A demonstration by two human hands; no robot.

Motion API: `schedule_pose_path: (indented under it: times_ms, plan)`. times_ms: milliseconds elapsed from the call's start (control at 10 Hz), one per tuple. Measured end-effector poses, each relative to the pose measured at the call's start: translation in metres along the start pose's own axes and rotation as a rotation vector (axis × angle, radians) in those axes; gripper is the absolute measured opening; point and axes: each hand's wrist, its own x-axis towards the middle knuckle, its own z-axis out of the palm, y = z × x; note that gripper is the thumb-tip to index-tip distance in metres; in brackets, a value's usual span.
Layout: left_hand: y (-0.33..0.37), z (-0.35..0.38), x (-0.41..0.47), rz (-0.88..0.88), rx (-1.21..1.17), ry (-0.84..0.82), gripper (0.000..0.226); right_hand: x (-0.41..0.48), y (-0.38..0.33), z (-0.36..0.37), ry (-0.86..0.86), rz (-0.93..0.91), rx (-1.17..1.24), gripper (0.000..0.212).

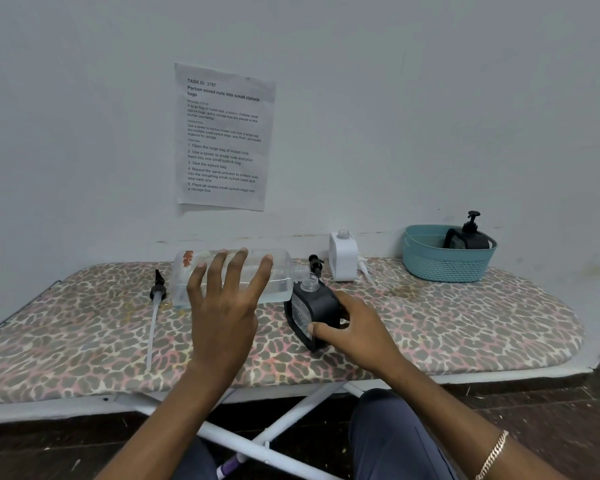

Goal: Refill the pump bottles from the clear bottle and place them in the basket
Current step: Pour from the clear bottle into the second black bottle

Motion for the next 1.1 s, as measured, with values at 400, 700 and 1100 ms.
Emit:
schedule_pose_path:
  times_ms: [400,700,1100]
  plan:
    - [0.0002,-0.0012,-0.0003,0.001,0.005,0.003,0.089,0.0005,0.0005,0.0001,0.0,0.005,0.002,0.039]
    - [0.0004,-0.001,0.0003,0.003,0.009,0.004,0.088,0.0009,0.0016,0.0007,0.001,-0.005,0.004,0.04]
    - [0.0004,-0.0012,0.0002,0.002,0.001,-0.006,0.089,0.0008,0.0014,0.0002,0.001,0.004,0.009,0.038]
